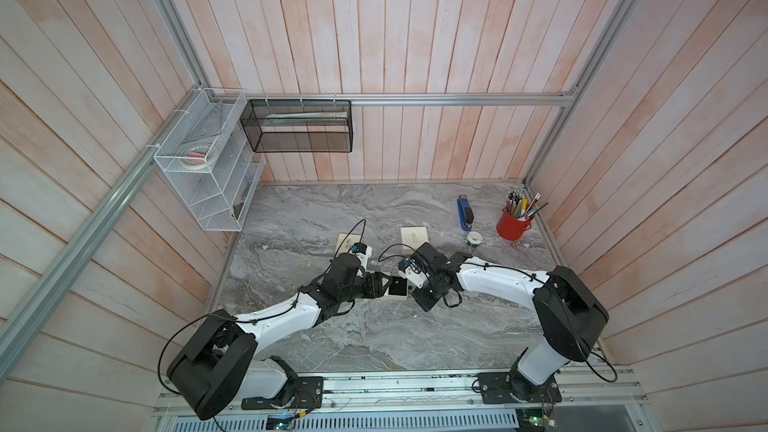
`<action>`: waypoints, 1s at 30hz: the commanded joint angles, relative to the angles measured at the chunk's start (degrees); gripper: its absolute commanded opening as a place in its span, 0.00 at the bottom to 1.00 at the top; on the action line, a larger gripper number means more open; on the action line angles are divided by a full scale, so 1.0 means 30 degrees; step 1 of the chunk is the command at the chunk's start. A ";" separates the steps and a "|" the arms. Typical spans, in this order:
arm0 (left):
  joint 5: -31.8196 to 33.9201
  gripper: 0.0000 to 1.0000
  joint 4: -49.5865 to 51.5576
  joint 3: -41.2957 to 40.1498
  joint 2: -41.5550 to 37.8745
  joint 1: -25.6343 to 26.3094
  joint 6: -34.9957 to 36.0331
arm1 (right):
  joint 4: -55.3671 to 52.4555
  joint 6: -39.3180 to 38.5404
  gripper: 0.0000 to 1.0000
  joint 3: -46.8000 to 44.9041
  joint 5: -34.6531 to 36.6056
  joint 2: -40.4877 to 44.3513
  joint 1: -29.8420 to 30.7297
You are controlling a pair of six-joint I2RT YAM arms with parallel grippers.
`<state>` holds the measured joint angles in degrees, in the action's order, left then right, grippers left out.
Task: Place the earrings into the drawer-style jewelry box
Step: Pick up the earring from the center of the board.
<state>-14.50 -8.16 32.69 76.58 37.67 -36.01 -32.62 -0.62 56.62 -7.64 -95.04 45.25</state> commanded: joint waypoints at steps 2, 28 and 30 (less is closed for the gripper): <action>0.0162 0.65 0.0055 0.0547 0.0198 0.0034 0.0343 | -0.0372 0.0208 0.00 0.0080 -0.0324 -0.0662 0.0095; 0.0091 0.65 -0.0047 0.0537 0.0402 0.0041 0.0428 | -0.0915 0.0563 0.12 0.0012 -0.0143 -0.0955 0.0105; 0.0077 0.65 -0.0071 0.0530 0.0428 0.0038 0.0435 | -0.0975 0.0606 0.12 0.0080 -0.0137 -0.1012 0.0109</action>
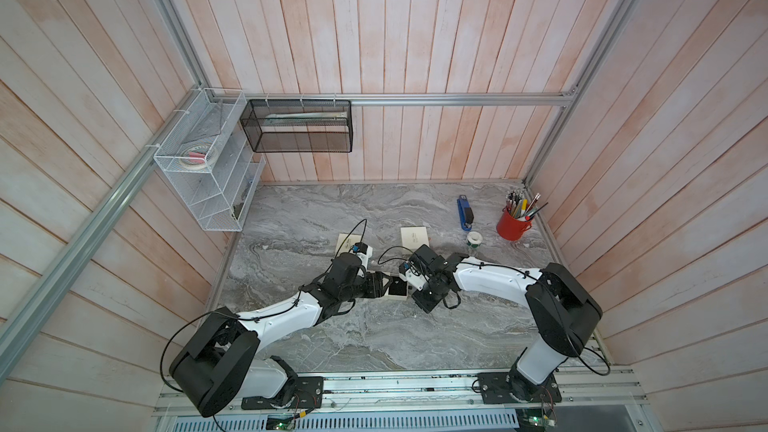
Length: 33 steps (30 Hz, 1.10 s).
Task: Place the earrings into the drawer-style jewelry box
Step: Pick up the earring from the center of the board.
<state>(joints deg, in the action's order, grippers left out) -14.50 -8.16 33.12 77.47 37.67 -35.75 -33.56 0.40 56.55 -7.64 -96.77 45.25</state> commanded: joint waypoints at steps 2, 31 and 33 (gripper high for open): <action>0.0059 0.65 -0.0083 0.0355 0.0131 0.0039 0.0372 | -0.0693 0.0280 0.11 0.0094 -0.0215 -0.0504 0.0120; -0.0256 0.65 0.1981 0.1460 -0.1030 -0.3005 0.1956 | 0.3582 0.8229 0.00 0.0222 -0.2422 0.3279 -0.0861; -0.0278 0.65 0.2348 0.1582 -0.1063 -0.3203 0.2179 | 0.5140 1.0236 0.00 -0.0006 -0.3712 0.3290 -0.0902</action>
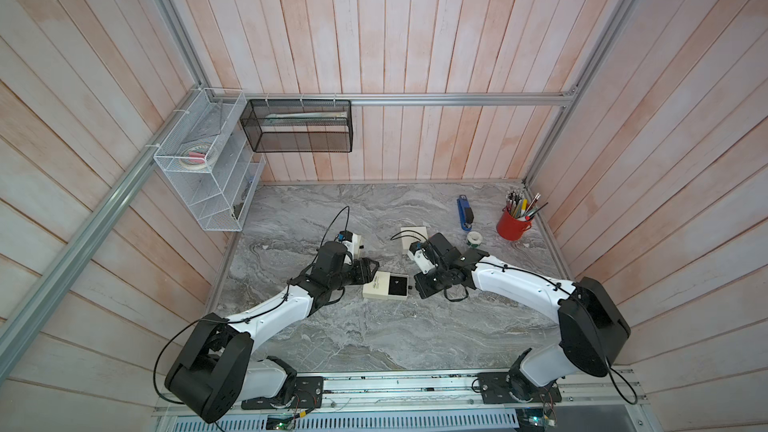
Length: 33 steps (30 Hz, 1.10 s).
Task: Place the earrings into the drawer-style jewelry box
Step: Insert the earring into the inner lining.
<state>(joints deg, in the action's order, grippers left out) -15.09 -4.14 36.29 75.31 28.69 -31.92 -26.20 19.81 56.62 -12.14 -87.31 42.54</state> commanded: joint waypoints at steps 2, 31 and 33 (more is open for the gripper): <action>-0.0143 0.65 0.1297 0.0587 -0.0314 -0.0301 0.1029 | 0.4038 0.5679 0.00 -0.0245 -0.3384 -0.0045 -0.0048; -0.3348 0.54 -0.3523 -0.1897 0.1271 0.1381 -0.0607 | 0.9010 1.1792 0.00 -0.2123 -0.8419 -0.3485 -0.1805; -0.3338 0.54 -0.3650 -0.1994 0.1348 0.1447 -0.0660 | 0.9087 1.1823 0.00 -0.2110 -0.8433 -0.3618 -0.1803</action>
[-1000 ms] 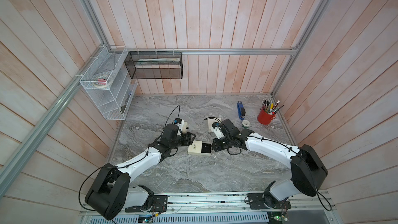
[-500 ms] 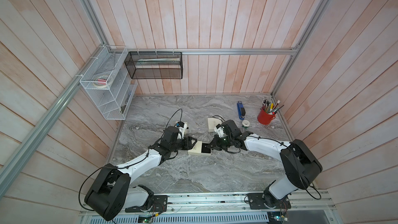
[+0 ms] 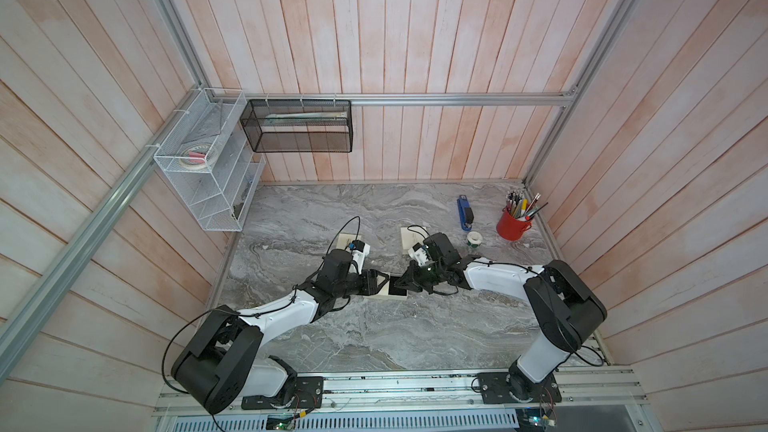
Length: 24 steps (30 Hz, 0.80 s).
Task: Place the earrings into the drawer-style jewelry box
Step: Insert the earring into the inner lining.
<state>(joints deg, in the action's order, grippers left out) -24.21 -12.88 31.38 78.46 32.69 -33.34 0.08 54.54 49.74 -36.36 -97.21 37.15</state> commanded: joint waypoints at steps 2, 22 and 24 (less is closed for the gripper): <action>-0.0310 0.54 -0.0875 -0.0373 0.0475 0.0148 -0.0274 | 0.0465 0.0305 0.00 0.0238 -0.0478 -0.0479 0.0024; -0.0461 0.54 -0.0754 0.0187 0.2050 0.0472 -0.0137 | 0.1027 0.0532 0.00 0.0443 -0.0626 -0.1456 0.0095; -0.0442 0.54 -0.0602 0.0245 0.2123 0.0469 -0.0114 | 0.1059 0.0539 0.00 0.0412 -0.0625 -0.1494 0.0096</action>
<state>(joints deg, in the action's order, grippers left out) -25.08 -14.79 31.07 83.96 33.82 -34.09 2.20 55.77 49.78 -37.60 -100.71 37.15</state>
